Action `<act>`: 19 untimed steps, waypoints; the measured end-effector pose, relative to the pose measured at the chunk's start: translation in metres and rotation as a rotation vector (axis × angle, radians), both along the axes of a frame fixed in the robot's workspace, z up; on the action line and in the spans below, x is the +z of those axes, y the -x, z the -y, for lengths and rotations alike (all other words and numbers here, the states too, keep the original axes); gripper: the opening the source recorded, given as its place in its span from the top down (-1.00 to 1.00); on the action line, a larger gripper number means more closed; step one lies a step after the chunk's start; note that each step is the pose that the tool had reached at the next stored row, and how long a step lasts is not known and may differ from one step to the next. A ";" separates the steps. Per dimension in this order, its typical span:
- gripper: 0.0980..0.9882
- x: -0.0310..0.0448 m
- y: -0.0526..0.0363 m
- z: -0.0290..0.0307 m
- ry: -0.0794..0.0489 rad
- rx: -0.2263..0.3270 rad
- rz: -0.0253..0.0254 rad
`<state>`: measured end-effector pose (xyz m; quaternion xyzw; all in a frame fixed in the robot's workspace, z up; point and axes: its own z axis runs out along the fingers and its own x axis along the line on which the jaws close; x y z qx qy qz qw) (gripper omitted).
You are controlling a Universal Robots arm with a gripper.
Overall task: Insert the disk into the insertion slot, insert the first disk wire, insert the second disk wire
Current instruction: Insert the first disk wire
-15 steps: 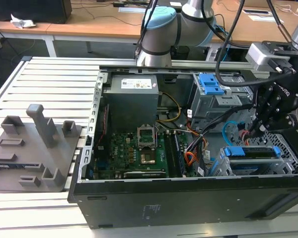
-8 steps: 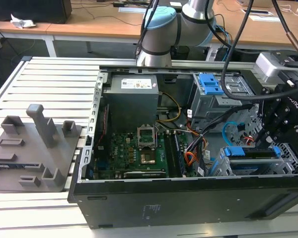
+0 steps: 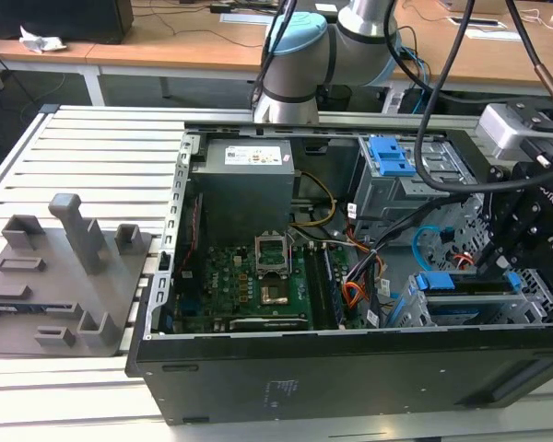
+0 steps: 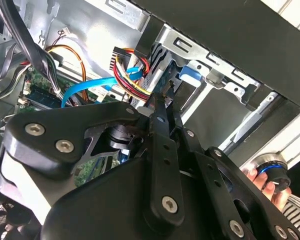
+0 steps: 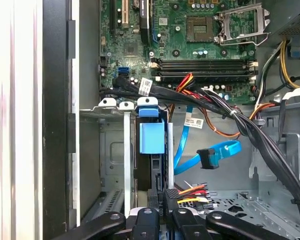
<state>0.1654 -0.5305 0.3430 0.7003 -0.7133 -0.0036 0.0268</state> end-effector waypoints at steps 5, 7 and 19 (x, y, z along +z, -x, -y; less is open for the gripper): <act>0.84 -0.0028 -0.0006 -0.0001 0.000 0.000 0.0000; 0.84 -0.0032 -0.0017 0.0000 0.000 0.000 -0.0002; 0.84 -0.0066 -0.0040 0.0002 0.000 -0.003 0.0000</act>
